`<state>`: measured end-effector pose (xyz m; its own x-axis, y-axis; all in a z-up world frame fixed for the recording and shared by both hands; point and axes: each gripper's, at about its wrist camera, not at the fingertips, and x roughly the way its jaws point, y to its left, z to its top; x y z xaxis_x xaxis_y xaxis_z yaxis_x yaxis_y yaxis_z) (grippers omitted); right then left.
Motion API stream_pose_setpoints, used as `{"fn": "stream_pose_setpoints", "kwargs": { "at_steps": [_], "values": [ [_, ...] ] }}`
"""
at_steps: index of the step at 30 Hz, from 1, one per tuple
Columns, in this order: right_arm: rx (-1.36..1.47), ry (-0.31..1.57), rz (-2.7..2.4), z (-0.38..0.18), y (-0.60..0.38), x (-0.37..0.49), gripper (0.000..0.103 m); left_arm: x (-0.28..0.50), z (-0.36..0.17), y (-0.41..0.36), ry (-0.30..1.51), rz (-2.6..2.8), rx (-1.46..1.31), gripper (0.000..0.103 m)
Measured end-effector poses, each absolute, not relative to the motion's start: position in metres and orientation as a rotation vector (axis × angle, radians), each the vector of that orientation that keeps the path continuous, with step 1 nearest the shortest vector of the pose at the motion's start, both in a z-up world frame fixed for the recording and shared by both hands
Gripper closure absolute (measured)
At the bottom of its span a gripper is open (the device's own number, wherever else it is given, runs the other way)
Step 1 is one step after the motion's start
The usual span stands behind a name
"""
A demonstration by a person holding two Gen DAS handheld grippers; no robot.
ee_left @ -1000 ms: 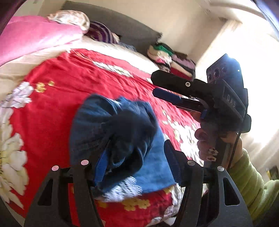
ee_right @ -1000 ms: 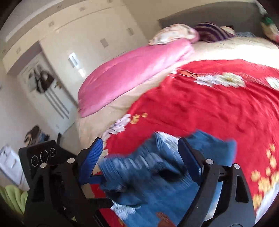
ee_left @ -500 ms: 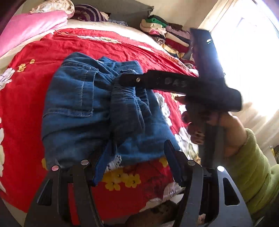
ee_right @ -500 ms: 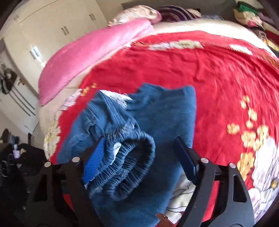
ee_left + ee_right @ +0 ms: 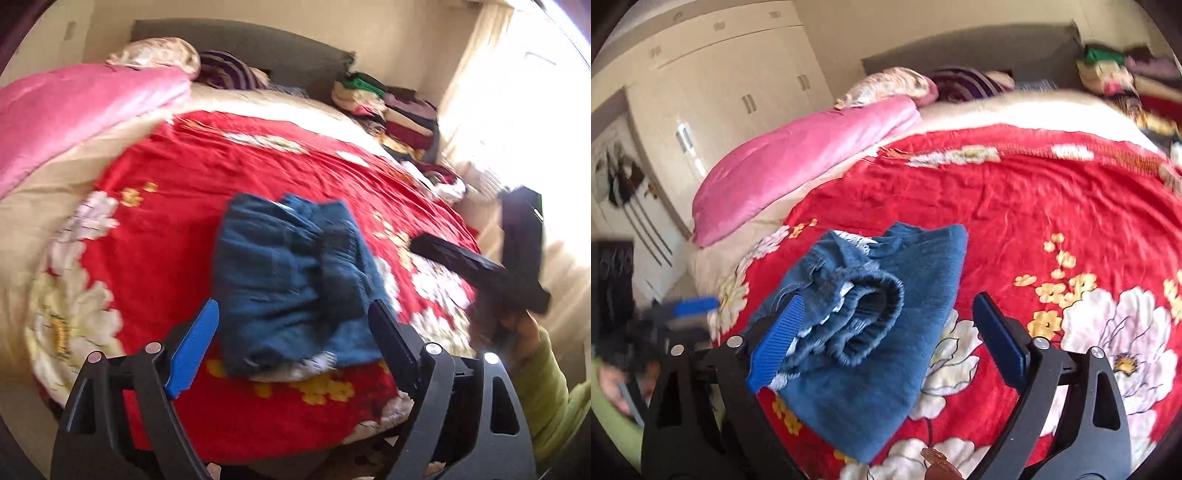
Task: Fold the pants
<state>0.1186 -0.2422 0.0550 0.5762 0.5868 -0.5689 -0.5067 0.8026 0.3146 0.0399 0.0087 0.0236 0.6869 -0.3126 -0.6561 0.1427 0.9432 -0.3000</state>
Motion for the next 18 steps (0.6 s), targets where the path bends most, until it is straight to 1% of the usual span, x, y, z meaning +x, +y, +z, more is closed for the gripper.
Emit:
{"fn": "stream_pose_setpoints", "kwargs": {
  "at_steps": [7,9,10,11,12,13,15,17,18],
  "values": [
    [-0.049,0.606,0.763,0.074,-0.217,0.076,0.014,0.05,0.036,0.043,0.748,-0.163,-0.271,0.021],
    [-0.107,0.585,0.802,0.076,-0.205,0.064,0.014,0.058,0.036,0.046,0.752,-0.164,-0.272,0.025],
    [-0.131,0.577,0.817,0.076,-0.2,0.06,0.014,0.063,0.034,0.045,0.752,-0.166,-0.266,0.029],
    [-0.154,0.571,0.829,0.076,-0.195,0.056,0.014,0.067,0.033,0.044,0.754,-0.175,-0.263,0.04],
    [-0.177,0.568,0.841,0.075,-0.189,0.051,0.014,0.072,0.032,0.043,0.763,-0.191,-0.266,0.047],
    [-0.189,0.57,0.849,0.074,-0.185,0.049,0.015,0.077,0.029,0.041,0.773,-0.211,-0.271,0.05],
    [-0.208,0.578,0.879,0.069,-0.176,0.042,0.015,0.085,0.025,0.036,0.791,-0.241,-0.266,0.068],
    [-0.24,0.572,0.895,0.065,-0.168,0.036,0.018,0.093,0.02,0.028,0.804,-0.262,-0.25,0.069],
    [-0.268,0.57,0.904,0.063,-0.162,0.033,0.024,0.098,0.018,0.024,0.812,-0.272,-0.243,0.069]
  ]
}}
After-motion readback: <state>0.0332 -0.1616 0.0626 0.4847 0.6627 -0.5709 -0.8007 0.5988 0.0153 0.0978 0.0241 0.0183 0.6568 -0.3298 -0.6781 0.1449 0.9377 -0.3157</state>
